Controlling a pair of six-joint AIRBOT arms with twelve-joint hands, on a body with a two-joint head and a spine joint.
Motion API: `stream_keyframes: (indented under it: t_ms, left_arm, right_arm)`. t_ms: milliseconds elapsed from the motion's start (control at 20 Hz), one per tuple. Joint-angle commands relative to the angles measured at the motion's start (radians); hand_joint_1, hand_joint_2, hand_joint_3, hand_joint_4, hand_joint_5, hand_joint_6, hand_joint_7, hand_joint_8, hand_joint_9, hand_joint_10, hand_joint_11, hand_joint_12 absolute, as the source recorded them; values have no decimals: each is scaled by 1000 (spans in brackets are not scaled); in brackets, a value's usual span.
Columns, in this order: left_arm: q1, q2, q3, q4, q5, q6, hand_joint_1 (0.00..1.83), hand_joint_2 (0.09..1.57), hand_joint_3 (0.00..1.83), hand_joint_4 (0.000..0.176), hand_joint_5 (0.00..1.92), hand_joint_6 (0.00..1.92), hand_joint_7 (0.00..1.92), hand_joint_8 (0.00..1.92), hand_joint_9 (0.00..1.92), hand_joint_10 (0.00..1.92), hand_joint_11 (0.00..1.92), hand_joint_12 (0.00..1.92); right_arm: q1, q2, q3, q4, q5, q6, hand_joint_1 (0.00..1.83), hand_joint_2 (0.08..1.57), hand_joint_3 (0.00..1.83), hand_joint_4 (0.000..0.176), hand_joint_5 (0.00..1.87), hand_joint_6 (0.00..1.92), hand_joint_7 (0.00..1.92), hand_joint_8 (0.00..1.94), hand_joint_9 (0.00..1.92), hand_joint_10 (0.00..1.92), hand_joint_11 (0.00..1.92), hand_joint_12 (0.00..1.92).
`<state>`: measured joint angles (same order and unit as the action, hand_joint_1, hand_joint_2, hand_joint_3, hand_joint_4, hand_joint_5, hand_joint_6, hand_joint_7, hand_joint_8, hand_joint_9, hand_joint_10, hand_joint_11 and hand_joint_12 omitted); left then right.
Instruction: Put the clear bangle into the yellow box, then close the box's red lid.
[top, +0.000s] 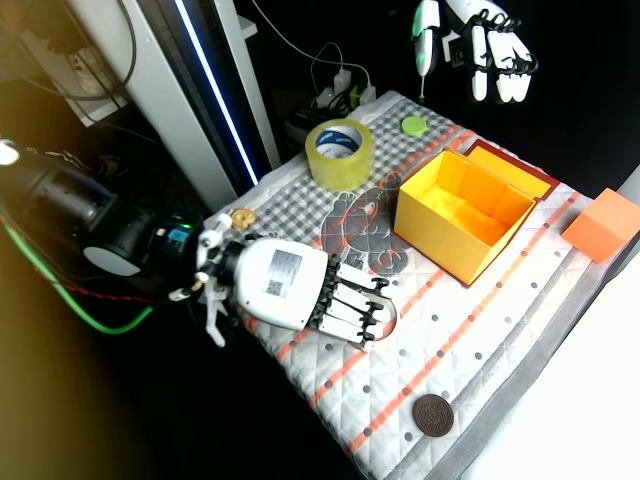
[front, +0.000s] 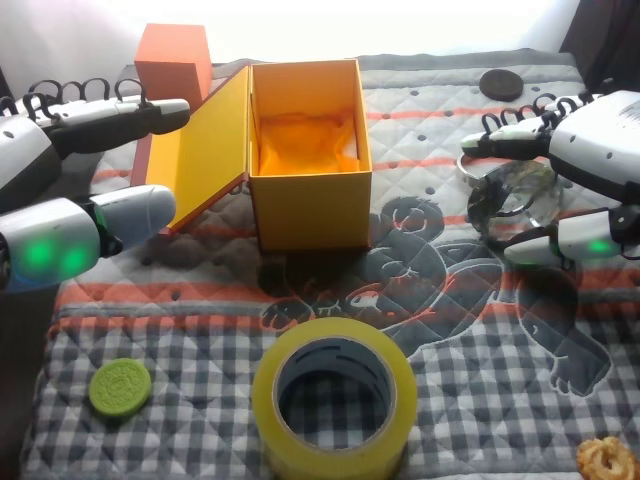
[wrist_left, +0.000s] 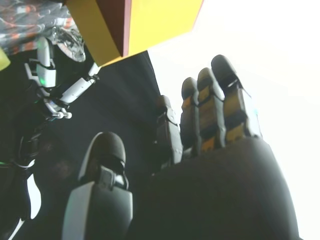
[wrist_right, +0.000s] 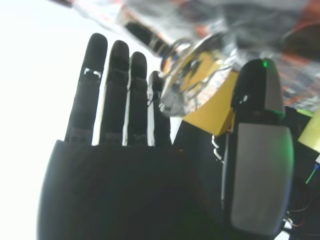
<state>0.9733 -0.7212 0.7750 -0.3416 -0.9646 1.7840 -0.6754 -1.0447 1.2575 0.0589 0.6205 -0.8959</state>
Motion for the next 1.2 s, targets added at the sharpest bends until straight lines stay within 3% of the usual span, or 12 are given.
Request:
stream_keyframes:
  t_ms: [0,100,150,200,300,350,500,550,600,750,900,1150]
  left_arm:
    - [-11,-4,4,14,-117,-1,211,1273,0,176,333,3,280,1,273,2,0,882]
    - [-11,-4,4,14,-116,-2,181,1270,0,176,339,4,292,4,289,6,8,891]
    - [-11,-4,3,14,-116,-3,177,1270,0,176,339,4,299,7,293,7,8,892]
    - [-11,-5,3,14,-116,-4,180,1272,0,176,345,5,306,8,298,8,13,894]
    - [-11,-5,3,13,-116,-6,162,1271,0,176,342,2,308,5,291,3,1,886]
    - [-10,-5,2,13,-116,-6,161,1274,2,176,341,1,306,3,289,1,0,883]
    - [-8,-7,3,13,-116,-7,186,1274,0,176,359,10,315,4,281,1,0,840]
    - [-8,-8,3,13,-116,-7,190,1273,0,176,366,7,319,3,279,1,0,827]
    - [-8,-9,3,13,-116,-7,194,1271,0,174,387,12,338,9,292,5,13,834]
    - [-8,-9,4,13,-116,-8,180,1266,0,167,397,0,349,1,306,3,0,887]
    - [-8,-10,5,10,-117,-8,162,1262,0,174,371,0,347,1,313,3,0,897]
    - [-7,-10,6,8,-115,-8,201,1256,0,158,378,2,351,2,311,2,10,907]
  right_arm:
    - [13,6,5,8,90,-6,836,1009,0,0,454,2,595,4,692,17,436,934]
    - [13,5,7,11,79,-9,979,1108,4,0,736,21,904,36,954,69,530,1123]
    - [13,5,8,15,75,-9,1054,1195,0,0,833,936,1020,6,1036,53,520,1153]
    - [12,4,9,19,73,-9,1210,1134,0,0,902,913,1076,776,1253,158,712,1323]
    - [12,1,10,23,69,-9,1149,1148,1,0,923,1045,1325,344,1450,369,1059,1279]
    - [12,1,10,23,69,-9,1255,1097,0,0,963,818,1206,768,1442,379,1122,1201]
    - [14,1,9,24,77,-9,1283,1076,0,0,988,763,1181,847,1384,315,1062,1094]
    - [17,1,7,24,85,-9,1279,1085,3,0,1014,691,1115,990,1288,499,980,1251]
    - [20,1,3,23,96,-9,1279,1090,0,0,995,719,1115,986,1257,541,955,1246]
    - [35,30,-34,23,191,-9,1267,1107,0,0,871,1022,1149,842,1365,213,1082,890]
    - [68,53,-57,-12,264,10,1274,1092,0,0,875,1024,1222,691,1443,54,1194,684]
    - [193,54,-69,-128,317,41,1276,1083,0,0,903,978,1232,680,1470,4,1338,433]
